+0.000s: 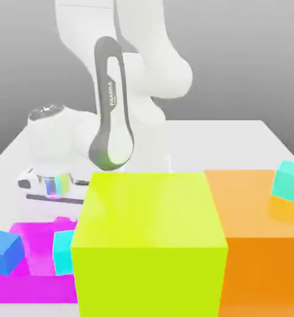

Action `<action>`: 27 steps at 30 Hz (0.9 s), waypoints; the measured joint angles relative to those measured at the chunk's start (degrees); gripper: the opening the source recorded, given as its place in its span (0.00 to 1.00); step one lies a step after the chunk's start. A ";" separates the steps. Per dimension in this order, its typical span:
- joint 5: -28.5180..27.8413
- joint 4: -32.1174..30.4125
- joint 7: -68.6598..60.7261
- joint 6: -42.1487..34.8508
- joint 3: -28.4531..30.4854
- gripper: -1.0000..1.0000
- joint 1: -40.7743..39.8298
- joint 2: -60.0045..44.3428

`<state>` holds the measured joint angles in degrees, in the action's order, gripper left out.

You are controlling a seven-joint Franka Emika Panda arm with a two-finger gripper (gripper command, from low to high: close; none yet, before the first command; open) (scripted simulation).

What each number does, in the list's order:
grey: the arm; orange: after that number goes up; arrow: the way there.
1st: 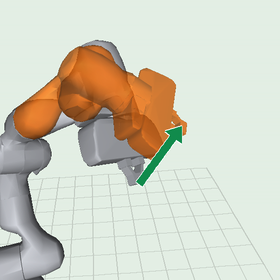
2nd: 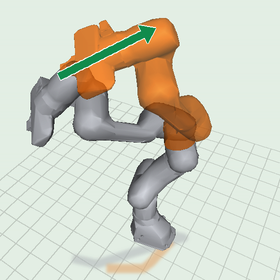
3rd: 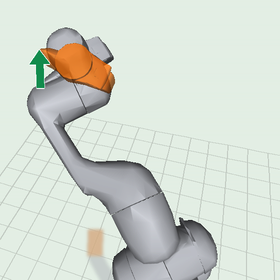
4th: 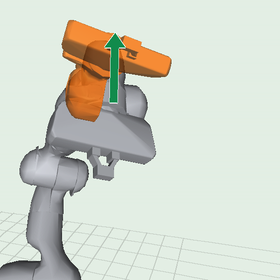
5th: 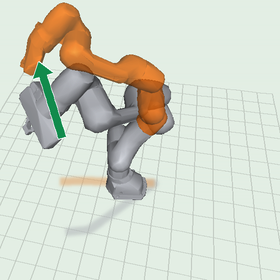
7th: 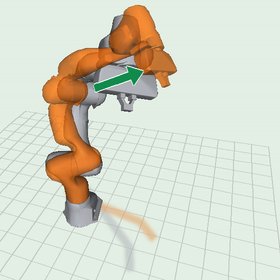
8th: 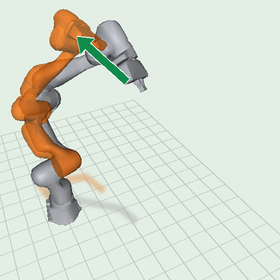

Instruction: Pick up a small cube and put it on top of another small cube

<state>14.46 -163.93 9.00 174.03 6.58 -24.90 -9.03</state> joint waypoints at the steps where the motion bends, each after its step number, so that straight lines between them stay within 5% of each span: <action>1: -1.05 -0.13 0.80 -0.63 0.85 0.00 0.60 0.81; 14: -14.81 -3.33 9.74 -7.33 5.24 0.00 0.53 9.79; 18: -12.02 -0.22 3.37 -13.11 5.83 0.00 -0.26 8.91; 27: -14.88 8.06 29.64 -24.00 3.22 0.00 -0.24 11.20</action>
<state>-0.41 -155.87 38.64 150.03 9.80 -25.13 2.17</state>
